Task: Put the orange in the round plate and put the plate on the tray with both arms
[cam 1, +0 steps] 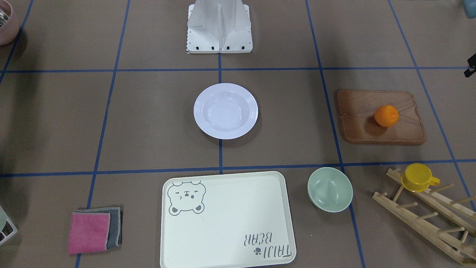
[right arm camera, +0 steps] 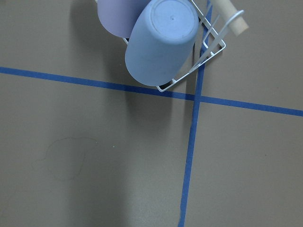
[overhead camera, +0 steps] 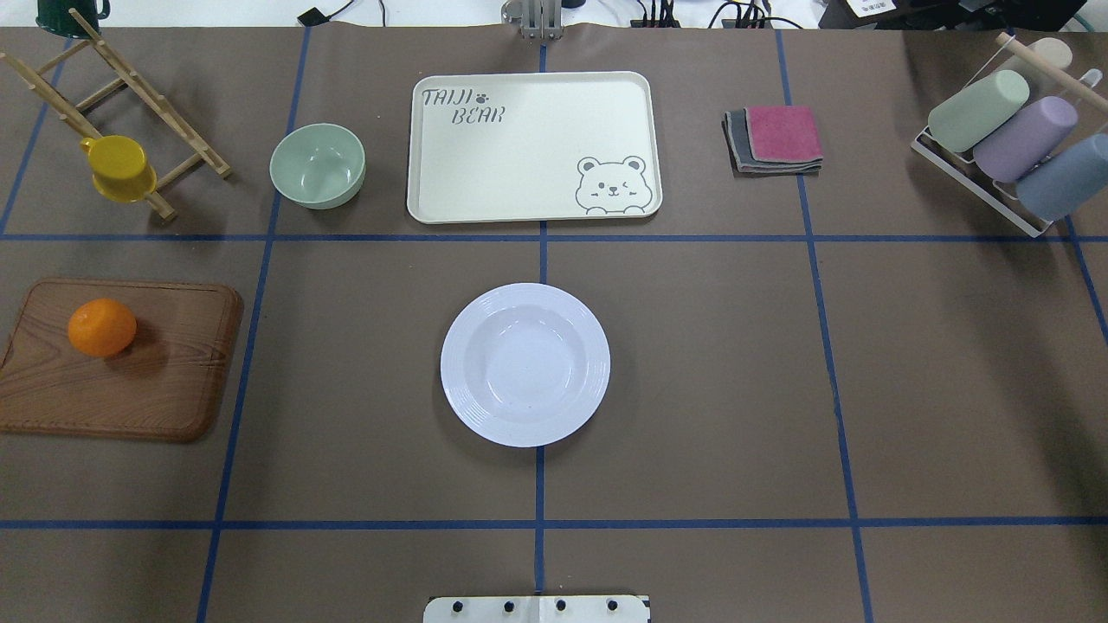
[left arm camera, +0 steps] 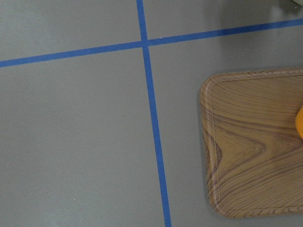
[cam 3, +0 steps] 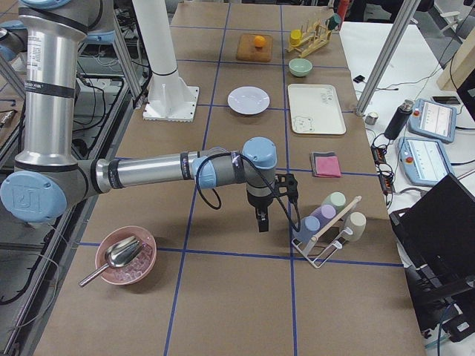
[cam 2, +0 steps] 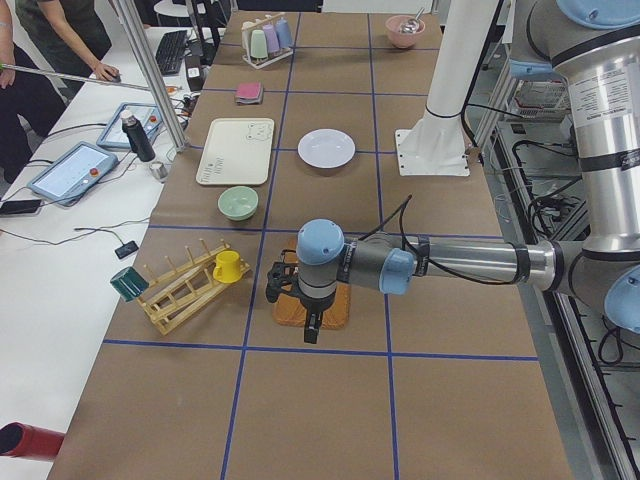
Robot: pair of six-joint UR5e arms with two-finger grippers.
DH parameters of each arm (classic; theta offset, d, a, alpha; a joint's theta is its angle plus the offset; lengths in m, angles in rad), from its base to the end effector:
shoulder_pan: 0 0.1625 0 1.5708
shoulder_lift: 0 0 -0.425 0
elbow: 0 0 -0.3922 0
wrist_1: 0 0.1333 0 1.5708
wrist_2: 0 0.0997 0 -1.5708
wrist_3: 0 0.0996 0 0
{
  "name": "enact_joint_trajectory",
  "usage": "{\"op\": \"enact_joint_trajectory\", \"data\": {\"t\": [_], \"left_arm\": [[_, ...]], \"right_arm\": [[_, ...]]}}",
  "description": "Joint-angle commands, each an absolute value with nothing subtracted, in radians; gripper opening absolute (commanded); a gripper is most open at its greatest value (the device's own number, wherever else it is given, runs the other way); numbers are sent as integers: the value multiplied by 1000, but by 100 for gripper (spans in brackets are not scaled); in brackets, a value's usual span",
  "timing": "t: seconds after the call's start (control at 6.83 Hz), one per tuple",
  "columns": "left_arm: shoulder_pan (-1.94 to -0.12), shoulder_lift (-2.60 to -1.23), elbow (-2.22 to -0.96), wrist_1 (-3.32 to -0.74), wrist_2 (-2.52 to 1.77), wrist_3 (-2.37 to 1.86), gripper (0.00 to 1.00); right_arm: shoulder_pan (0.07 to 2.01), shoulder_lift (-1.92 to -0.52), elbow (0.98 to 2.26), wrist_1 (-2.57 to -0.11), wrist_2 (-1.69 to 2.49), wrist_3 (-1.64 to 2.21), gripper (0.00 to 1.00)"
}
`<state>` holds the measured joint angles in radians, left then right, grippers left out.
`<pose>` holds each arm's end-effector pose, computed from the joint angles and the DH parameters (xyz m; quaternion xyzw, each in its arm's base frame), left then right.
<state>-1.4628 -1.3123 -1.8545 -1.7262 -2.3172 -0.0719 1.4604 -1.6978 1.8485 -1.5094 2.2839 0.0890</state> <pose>-0.0228 -0.3994 0.6175 0.0510 0.3692 0.0496 0.9266 0.0185 -0.4520 0.5779 0.0642 -0.3552 -0.0469 0.9314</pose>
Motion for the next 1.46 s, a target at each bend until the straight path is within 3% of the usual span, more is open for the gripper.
{"op": "enact_joint_trajectory", "data": {"t": [0.0,0.44,0.88,1.32], "left_arm": [[-1460,-1315,-1855,-1724,-2318,-74,99],[-1406,-1401,-1868,-1727,-2321,-306,99],[-1112,-1583,-1900,-1732,-2233,-755,99],[-1005,-1594,-1856,-1826,-2206,-812,99]], "right_arm": [[1460,-1697,1850,-1509,2284,87,100],[1442,-1678,1888,-1511,2298,116,100],[1222,-1643,2004,-1513,2295,309,100],[1047,-1457,2019,-1517,2304,497,100]]}}
